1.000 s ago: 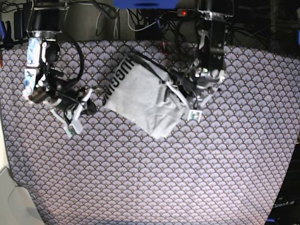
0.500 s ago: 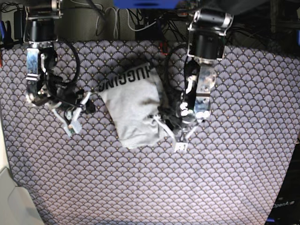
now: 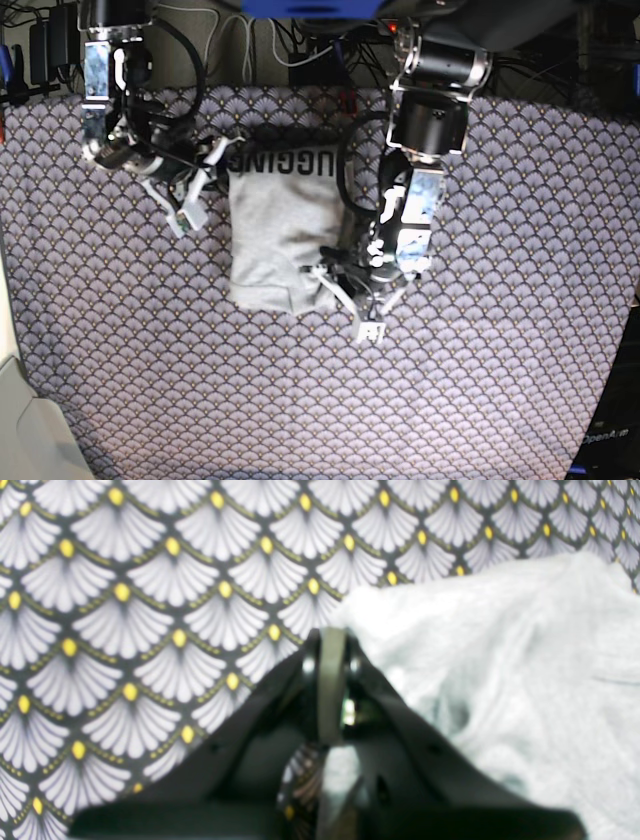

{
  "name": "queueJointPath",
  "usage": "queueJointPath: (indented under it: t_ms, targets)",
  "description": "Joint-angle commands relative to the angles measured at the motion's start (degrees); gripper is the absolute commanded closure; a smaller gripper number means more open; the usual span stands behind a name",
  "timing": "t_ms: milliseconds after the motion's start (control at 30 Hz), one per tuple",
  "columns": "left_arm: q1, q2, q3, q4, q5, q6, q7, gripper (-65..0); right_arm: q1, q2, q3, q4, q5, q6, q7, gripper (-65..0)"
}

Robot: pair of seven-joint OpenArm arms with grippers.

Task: Fold the T-shirt properly

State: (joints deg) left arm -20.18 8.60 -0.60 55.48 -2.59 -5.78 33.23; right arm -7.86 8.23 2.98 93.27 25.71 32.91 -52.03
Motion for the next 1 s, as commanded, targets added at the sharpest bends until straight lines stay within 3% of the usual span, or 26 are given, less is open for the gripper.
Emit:
queueJointPath:
  t_ms: [0, 233, 333, 567, 733, 867, 933, 967]
  targets:
    - [-1.66, 0.40, 0.03, 1.18, -0.36, -0.15, -1.89, -0.4, -0.01, 0.34, 0.23, 1.63, 1.05, 0.11, 1.09, 0.0]
    - [-1.66, 0.40, -8.85, 6.36, -2.11, -0.15, -3.12, -0.4, -4.49, 0.69, 0.84, 5.14, 1.05, 0.11, 1.52, 0.0]
    - [0.18, -0.29, -14.48, 14.98, -5.01, -0.15, 1.71, -0.4, -6.08, 2.28, 2.42, 9.36, 1.14, 0.11, 1.52, 0.0]
    - [10.12, -11.63, -25.29, 35.37, -6.86, -0.59, 14.37, -0.4, -10.38, 2.80, 9.90, 18.77, 1.14, 0.11, 1.09, 0.0]
    - [26.73, -22.01, -30.39, 42.93, -7.21, -0.59, 15.69, -0.4, -15.57, 3.07, 15.96, 18.95, 1.14, 0.28, 1.61, 0.0]
    - [36.58, -24.29, -34.17, 48.21, -7.30, -0.68, 15.69, -0.4, -18.21, 3.07, 18.60, 19.03, 1.23, 0.63, 1.61, 0.0]
    - [40.71, -24.21, -34.70, 52.16, -7.21, -0.68, 16.13, -0.4, -19.18, 3.16, 18.69, 19.65, 1.41, 2.57, 1.44, 0.0]
    - [43.79, -24.21, -34.43, 54.63, -7.21, -0.68, 16.13, -0.4, -19.79, 3.16, 18.69, 20.44, 1.41, 5.12, 1.35, 0.0]
